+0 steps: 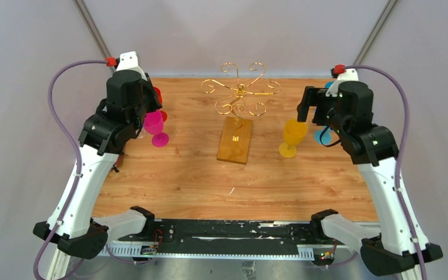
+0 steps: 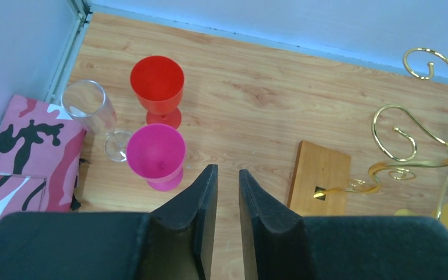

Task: Take the wine glass off the wine glass rack

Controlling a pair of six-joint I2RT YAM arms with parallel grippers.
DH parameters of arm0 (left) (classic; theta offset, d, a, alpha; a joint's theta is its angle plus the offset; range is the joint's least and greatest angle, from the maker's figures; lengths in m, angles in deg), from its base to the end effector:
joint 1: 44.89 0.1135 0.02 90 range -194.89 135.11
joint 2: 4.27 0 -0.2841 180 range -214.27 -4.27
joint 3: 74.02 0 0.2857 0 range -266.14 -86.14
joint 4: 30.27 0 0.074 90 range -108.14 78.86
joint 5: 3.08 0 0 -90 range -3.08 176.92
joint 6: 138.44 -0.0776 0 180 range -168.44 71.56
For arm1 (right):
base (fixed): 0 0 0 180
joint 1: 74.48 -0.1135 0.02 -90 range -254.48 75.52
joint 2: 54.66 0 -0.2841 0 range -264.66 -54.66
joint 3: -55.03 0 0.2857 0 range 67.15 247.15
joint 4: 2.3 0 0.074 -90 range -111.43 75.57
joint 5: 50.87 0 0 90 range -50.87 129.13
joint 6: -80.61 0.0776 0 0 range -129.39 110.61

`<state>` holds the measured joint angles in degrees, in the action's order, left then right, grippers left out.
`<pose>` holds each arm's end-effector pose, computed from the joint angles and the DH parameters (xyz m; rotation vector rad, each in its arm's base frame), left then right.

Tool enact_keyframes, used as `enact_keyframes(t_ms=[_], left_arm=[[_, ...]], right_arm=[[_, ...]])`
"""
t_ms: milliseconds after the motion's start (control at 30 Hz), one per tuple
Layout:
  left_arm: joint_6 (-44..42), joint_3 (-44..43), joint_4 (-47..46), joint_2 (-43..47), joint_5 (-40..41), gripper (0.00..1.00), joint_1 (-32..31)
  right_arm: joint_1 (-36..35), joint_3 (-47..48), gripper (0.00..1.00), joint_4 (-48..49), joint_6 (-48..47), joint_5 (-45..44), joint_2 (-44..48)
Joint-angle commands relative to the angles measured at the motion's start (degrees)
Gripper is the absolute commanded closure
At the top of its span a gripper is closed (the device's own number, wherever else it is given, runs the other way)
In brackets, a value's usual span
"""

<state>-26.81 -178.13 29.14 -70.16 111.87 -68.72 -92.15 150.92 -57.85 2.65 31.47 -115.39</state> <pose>0.2538 -0.0763 0.4974 -0.2493 1.8899 -0.1141 0.2472 0.0679 0.4733 -0.0051 1.9295 0.2188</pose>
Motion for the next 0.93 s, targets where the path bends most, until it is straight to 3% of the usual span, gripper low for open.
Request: enact_keyframes(t_ms=[0, 300, 900], left_arm=[[0.21, 0.47, 0.09, 2.54, 1.15, 0.74, -0.42], [-0.38, 0.29, 0.22, 4.39, 1.97, 0.69, -0.42], [-0.36, 0.27, 0.17, 4.73, 1.74, 0.68, -0.42]], right_arm=[[-0.43, 2.95, 0.01, -2.06, -0.03, -4.70, 4.42], [-0.43, -0.34, 0.01, 2.26, 0.76, -5.83, 13.45], [-0.51, -2.28, 0.01, 2.36, 0.19, -5.82, 14.43]])
